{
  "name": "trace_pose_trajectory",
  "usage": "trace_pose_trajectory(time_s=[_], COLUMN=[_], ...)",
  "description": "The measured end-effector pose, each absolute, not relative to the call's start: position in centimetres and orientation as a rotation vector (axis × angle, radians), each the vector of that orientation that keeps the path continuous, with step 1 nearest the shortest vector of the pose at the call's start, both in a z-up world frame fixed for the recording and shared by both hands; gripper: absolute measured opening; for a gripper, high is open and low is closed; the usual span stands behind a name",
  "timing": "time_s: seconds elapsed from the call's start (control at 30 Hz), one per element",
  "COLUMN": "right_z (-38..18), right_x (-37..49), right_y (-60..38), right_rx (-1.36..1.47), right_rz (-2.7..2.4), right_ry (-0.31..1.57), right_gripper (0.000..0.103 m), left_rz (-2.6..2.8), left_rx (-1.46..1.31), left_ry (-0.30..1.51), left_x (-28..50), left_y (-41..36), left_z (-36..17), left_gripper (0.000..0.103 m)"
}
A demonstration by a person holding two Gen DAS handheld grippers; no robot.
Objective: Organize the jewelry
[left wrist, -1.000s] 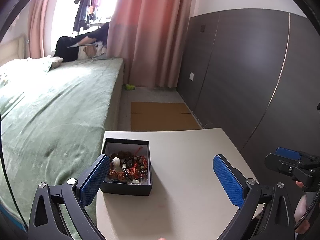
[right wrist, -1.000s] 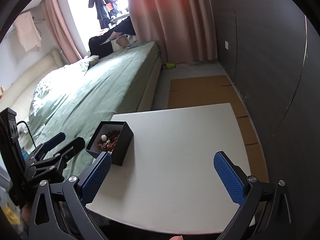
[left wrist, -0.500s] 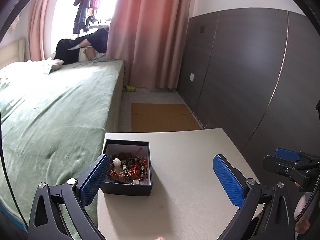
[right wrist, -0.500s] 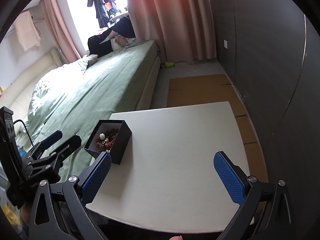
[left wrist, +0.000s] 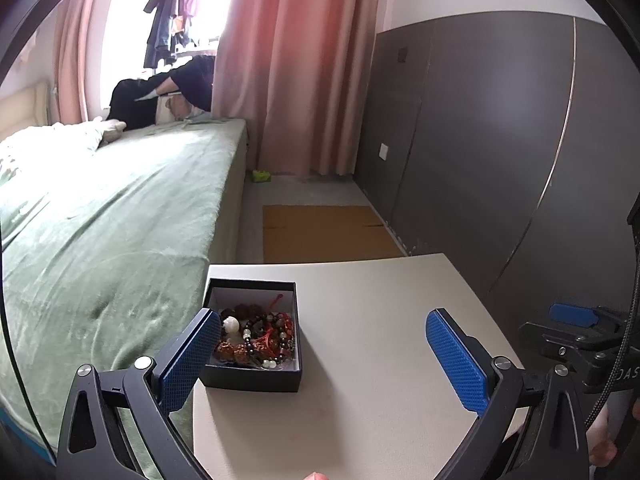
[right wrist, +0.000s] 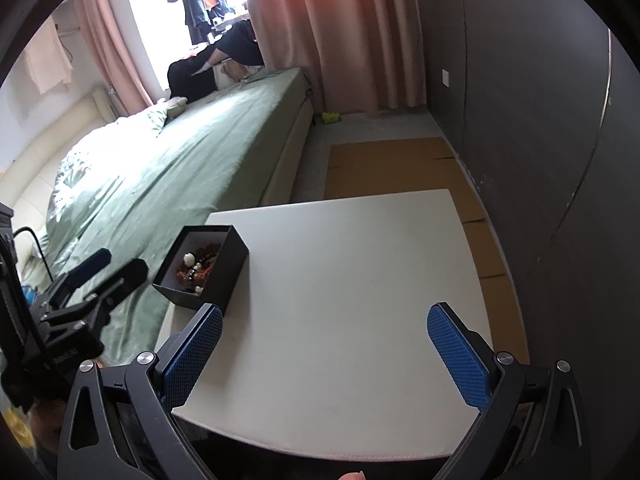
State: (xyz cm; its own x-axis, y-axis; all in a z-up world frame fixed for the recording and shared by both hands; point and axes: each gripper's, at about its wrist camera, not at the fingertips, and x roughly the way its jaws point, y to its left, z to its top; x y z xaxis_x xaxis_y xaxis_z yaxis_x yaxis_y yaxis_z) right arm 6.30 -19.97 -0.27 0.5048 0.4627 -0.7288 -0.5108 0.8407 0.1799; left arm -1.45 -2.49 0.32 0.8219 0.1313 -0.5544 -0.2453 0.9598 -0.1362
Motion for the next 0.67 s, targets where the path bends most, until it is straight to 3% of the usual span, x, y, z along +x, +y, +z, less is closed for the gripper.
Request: trace_pose_trajectory(time_s=[0.67], right_z=[-1.1], right_x=[6.9], right_y=[-20.8], right_rx=[-0.061], right_rz=[0.543], right_ry=[0.902], right_gripper=[0.103], left_rz=[0.198], left_rx=[-0.188], left_ry=[0.637], left_x=[-0.9], left_y=[-2.3], left_z=[-0.7], left_gripper=[0.102])
